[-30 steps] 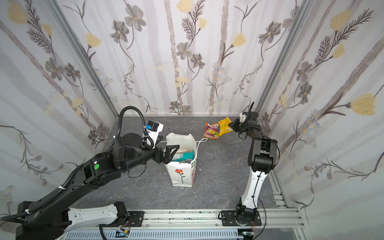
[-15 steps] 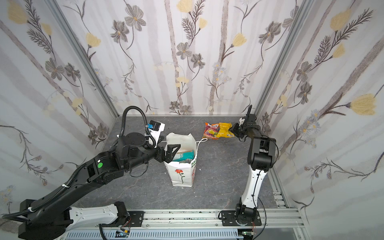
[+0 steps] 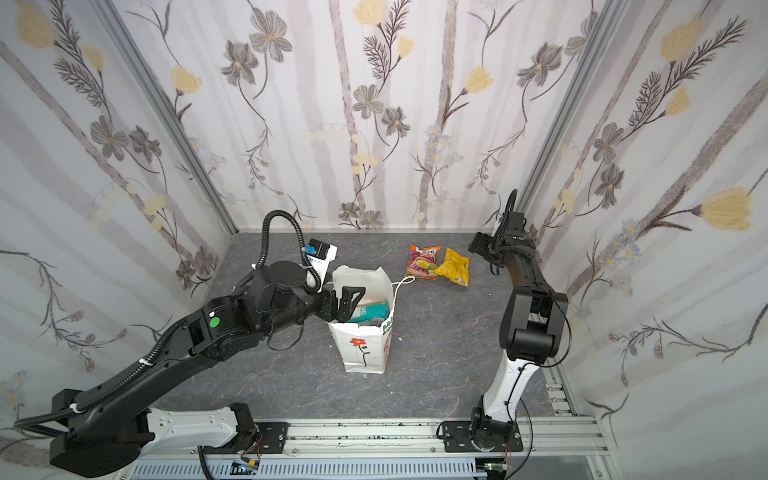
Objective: Take the snacks out of the paper bag
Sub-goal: 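Carry the yellow pack away with the right gripper and drop it by the orange pack, then bring the right gripper back beside the bag while the left gripper lowers into the bag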
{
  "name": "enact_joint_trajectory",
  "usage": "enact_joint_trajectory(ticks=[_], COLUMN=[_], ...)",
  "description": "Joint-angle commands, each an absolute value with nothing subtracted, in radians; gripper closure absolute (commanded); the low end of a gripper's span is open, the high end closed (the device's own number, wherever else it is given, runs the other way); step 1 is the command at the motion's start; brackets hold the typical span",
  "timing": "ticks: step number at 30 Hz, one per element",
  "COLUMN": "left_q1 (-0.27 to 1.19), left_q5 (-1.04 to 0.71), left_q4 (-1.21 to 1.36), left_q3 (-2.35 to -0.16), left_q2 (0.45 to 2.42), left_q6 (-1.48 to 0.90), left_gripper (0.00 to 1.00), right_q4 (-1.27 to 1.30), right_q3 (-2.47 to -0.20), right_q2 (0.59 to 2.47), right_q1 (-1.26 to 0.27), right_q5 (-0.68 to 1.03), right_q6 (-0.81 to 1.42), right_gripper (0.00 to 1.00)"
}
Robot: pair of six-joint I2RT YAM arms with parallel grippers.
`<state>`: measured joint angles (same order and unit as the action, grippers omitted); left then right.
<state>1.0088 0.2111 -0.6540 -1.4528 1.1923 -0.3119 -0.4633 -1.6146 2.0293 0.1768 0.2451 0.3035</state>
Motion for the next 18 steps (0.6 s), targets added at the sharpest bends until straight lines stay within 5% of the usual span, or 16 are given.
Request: enact_joint_trajectory(ticks=[1, 18], left_q1=[1.008, 0.956], left_q5=[0.238, 0.243], left_q4=[-0.690, -0.921], left_q3=[-1.499, -1.701], left_q2=[1.227, 1.477], left_q6=[-0.340, -0.490], left_gripper=[0.00, 0.20], right_q4=[-0.449, -0.436], right_q3=[-1.585, -1.269], right_q2=[1.909, 1.192], right_q1=[0.160, -0.169], right_q5=[0.260, 0.494], right_q6=[0.283, 0.439], right_gripper=[0.15, 0.03])
